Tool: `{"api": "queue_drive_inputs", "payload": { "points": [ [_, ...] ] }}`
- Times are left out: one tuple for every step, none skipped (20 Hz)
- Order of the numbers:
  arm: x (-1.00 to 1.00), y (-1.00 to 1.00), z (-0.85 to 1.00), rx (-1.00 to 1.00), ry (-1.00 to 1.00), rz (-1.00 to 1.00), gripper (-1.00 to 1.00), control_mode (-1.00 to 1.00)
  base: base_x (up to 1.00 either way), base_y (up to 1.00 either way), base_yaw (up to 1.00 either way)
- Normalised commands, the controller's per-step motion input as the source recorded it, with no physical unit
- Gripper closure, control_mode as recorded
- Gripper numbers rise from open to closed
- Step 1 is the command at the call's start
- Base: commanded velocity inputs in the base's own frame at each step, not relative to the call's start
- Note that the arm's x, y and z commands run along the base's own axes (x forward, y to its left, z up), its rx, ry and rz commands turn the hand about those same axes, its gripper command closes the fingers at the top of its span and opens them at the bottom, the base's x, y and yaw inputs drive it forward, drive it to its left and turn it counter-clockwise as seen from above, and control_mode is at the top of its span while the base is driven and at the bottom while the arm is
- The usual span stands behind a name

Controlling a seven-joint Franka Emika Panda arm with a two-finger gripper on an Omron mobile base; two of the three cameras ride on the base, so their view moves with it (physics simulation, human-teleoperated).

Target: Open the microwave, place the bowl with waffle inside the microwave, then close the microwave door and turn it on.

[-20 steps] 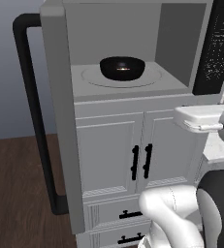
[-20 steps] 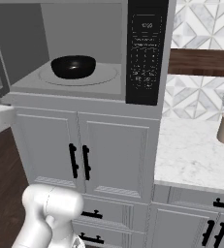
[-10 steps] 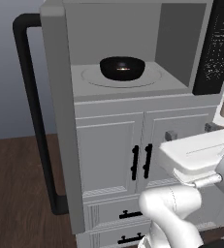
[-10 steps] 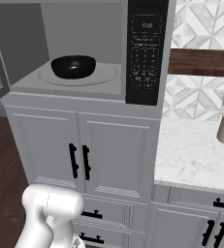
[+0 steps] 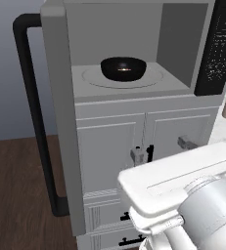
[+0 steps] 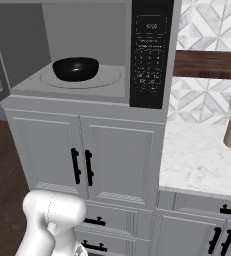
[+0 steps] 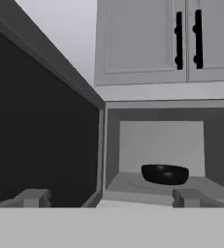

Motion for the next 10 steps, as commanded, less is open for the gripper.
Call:
{"api": "queue_drive_inputs", "payload": {
  "points": [
    [-0.48, 0.50, 0.00, 0.00, -0.10, 0.00, -1.00, -1.00, 0.00, 0.00, 0.00],
    [-0.51, 0.34, 0.00, 0.01, -0.08, 0.00, -1.00, -1.00, 0.00, 0.00, 0.00],
    [-0.69, 0.29, 0.00, 0.00, -0.02, 0.00, -1.00, -1.00, 0.00, 0.00, 0.00],
    [-0.64, 0.32, 0.00, 0.00, 0.00, 0.00, -1.00, -1.00, 0.00, 0.00, 0.00],
    [-0.59, 0.41, 0.00, 0.00, 0.00, 0.00, -1.00, -1.00, 0.00, 0.00, 0.00],
    [-0.60, 0.20, 0.00, 0.00, 0.00, 0.00, -1.00, -1.00, 0.00, 0.00, 0.00],
    [-0.69, 0.14, 0.00, 0.01, 0.00, 0.00, -1.00, -1.00, 0.00, 0.00, 0.00],
    [-0.81, 0.04, 0.00, 0.03, -0.02, 0.00, -1.00, -1.00, 0.00, 0.00, 0.00],
    [-0.83, 0.06, 0.00, 0.02, -0.02, 0.00, -1.00, -1.00, 0.00, 0.00, 0.00],
    [-0.74, 0.25, 0.00, 0.00, -0.01, 0.00, -1.00, -1.00, 0.00, 0.00, 0.00]
  ]
}}
